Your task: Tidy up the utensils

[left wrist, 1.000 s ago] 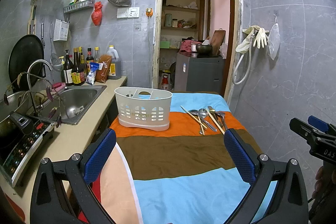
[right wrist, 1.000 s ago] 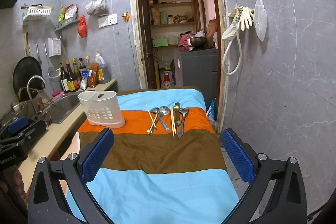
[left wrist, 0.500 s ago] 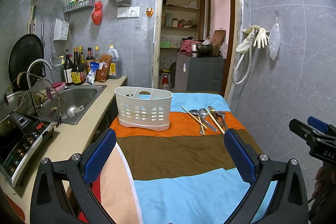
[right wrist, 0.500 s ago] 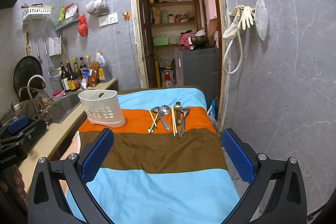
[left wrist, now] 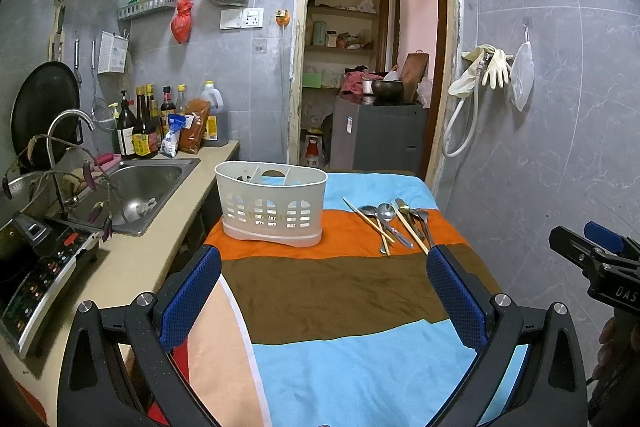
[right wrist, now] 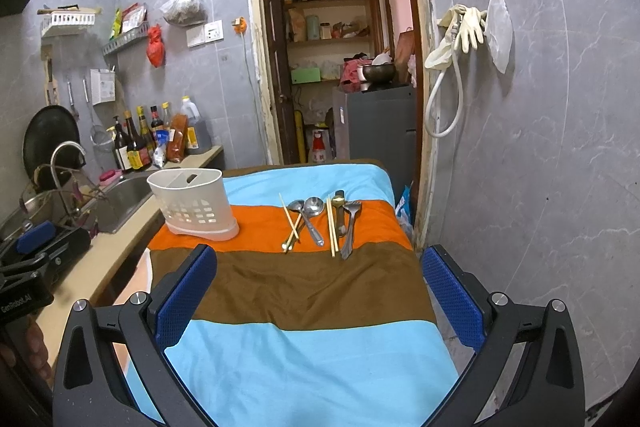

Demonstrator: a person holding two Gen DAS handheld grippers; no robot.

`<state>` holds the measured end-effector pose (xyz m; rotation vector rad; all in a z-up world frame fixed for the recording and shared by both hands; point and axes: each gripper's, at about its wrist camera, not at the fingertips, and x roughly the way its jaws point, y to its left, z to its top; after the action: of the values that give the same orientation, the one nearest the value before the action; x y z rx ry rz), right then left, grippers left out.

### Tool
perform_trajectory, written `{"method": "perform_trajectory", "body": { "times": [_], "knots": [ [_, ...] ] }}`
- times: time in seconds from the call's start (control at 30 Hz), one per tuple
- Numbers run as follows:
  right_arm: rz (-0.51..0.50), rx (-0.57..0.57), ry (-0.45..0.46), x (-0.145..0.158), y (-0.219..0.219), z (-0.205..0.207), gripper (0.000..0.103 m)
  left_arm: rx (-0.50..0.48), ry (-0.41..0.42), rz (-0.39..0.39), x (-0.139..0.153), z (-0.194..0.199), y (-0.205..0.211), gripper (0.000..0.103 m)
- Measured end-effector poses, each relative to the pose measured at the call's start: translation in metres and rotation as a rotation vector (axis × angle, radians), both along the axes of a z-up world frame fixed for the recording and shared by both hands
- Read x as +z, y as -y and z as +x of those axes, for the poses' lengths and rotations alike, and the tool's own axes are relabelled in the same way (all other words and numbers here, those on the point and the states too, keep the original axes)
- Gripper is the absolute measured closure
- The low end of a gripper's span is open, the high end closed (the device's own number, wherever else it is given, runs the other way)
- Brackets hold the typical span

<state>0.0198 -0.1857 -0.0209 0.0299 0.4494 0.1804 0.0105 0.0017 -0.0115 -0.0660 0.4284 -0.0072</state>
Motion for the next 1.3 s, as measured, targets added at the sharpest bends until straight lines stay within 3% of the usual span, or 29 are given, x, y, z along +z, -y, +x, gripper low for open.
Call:
{"method": "perform_trajectory", "body": {
  "times": [0.23,0.67,0.87,1.03,1.3],
  "knots": [
    [0.009,-0.019,-0.015,0.0,-0.007,0.006,0.0,-0.01,-0.014,-0.006,-0.001,0.011,-0.007,0.002],
    [0.031,-0.095,0.043,0.024,-0.006,0.026,0.0,-0.074,0.075,-0.007,0.012,0.057,-0.01,0.002],
    [0.002,-0.092,0.055,0.033,0.01,0.059,0.0,-0.092,0.071,-0.038,0.013,0.09,0.001,0.002],
    [-0.007,-0.081,0.061,0.031,0.027,0.093,0.0,-0.063,0.07,-0.018,0.01,0.121,0.018,0.002],
    [0.001,-0.011,0.03,0.0,0.061,0.167,0.0,-0.036,-0.006,0.026,-0.026,0.193,0.063,0.002]
  ]
}}
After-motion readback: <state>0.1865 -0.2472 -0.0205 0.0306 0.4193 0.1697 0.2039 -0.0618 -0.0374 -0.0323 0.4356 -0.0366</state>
